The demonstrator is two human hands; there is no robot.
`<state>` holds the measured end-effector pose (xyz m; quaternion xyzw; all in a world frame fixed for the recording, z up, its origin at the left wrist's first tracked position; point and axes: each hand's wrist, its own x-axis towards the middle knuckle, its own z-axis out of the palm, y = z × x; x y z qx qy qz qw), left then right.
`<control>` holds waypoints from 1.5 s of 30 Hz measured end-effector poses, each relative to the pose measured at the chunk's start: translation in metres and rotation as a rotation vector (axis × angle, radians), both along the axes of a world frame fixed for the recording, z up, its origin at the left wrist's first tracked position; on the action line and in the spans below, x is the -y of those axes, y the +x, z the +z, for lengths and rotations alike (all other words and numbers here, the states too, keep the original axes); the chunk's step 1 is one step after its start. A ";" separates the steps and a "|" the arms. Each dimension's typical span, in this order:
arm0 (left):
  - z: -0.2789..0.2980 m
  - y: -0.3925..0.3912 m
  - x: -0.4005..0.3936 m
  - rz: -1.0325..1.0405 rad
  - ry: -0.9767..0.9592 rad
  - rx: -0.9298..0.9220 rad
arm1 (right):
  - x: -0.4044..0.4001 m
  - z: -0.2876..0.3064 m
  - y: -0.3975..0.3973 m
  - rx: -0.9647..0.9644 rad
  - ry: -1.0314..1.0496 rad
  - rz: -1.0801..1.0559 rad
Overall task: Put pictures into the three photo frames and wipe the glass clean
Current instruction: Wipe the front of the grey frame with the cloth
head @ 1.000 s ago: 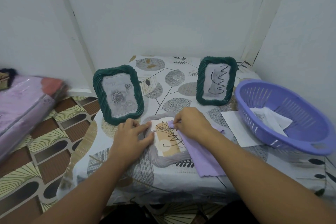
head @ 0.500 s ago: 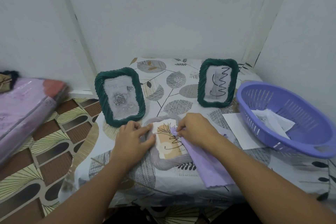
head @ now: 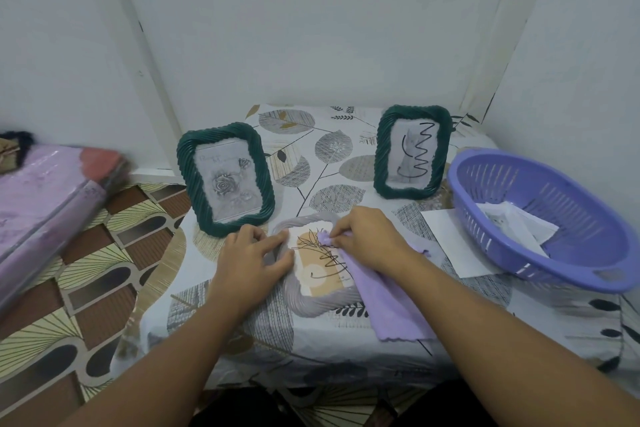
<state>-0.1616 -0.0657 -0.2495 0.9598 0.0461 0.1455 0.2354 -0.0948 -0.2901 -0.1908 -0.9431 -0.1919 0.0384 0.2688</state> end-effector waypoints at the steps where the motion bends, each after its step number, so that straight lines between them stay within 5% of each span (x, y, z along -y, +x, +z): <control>1: 0.000 0.000 0.000 0.002 -0.009 0.002 | -0.002 0.000 0.001 0.001 0.001 -0.005; 45: 0.000 -0.001 0.001 0.006 -0.009 0.019 | -0.003 -0.007 -0.012 0.022 0.045 0.101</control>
